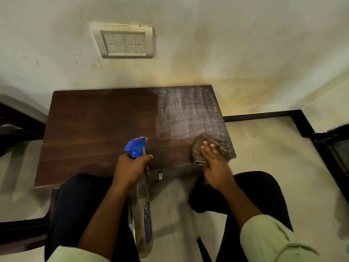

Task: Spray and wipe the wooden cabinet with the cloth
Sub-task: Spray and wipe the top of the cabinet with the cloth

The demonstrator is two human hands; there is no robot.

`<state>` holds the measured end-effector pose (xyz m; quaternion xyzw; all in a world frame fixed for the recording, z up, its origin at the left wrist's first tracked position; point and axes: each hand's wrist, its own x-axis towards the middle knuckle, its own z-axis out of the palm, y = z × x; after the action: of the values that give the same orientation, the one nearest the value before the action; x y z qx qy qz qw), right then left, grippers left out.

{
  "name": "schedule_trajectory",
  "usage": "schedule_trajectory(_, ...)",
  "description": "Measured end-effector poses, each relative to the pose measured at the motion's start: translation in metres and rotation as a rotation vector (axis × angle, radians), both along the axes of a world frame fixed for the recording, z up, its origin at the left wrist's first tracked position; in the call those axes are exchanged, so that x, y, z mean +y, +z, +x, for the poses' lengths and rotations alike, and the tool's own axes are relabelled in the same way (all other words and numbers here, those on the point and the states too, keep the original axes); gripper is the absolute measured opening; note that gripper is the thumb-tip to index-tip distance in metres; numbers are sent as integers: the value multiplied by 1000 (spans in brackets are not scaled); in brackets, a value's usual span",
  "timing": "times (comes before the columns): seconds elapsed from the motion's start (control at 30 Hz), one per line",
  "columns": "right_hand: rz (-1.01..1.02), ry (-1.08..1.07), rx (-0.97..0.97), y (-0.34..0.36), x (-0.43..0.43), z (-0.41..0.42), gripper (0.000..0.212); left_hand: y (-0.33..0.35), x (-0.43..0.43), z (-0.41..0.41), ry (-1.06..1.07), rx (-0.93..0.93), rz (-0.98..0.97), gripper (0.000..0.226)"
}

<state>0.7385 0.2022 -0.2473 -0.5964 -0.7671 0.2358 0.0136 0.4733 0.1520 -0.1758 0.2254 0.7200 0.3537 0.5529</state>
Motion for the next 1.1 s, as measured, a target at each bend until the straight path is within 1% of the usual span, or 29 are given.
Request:
schedule_trajectory(0.1,-22,-150,-24,6,31,32,59,1,-2,-4,-11,15,9,15)
schedule_trajectory(0.17,-55,-224,-53,12,48,30,56,0,-3,-6,-10,24,14,16)
schedule_trajectory(0.23,-33,-247,-86,13,51,14,56,0,-3,-7,-12,33,24,16)
schedule_trajectory(0.3,1,-207,-97,10,44,-8,58,-1,-2,-8,-10,32,32,17)
schedule_trajectory(0.47,11,39,-97,3,25,-69,66,-1,3,-6,-4,7,20,19)
schedule_trajectory(0.57,5,177,-56,0,21,-54,66,-1,4,-3,5,8,19,18)
schedule_trajectory(0.6,6,184,-34,-2,22,-40,66,-1,4,-2,6,5,18,17)
schedule_trajectory(0.67,6,68,2,-1,29,-9,64,-1,4,-3,3,0,8,19)
schedule_trajectory(0.77,-4,-111,-40,7,48,24,58,0,4,-6,4,3,9,21)
schedule_trajectory(0.87,-56,-247,-60,14,65,23,57,1,2,-8,-19,13,14,20)
schedule_trajectory(0.93,-31,-277,-99,14,63,9,59,0,2,-8,-24,39,25,21)
schedule_trajectory(1.03,31,-150,-91,5,28,-24,62,0,7,-5,-34,38,20,16)
schedule_trajectory(1.1,25,-21,-51,0,-7,-50,70,1,10,-2,-45,38,18,14)
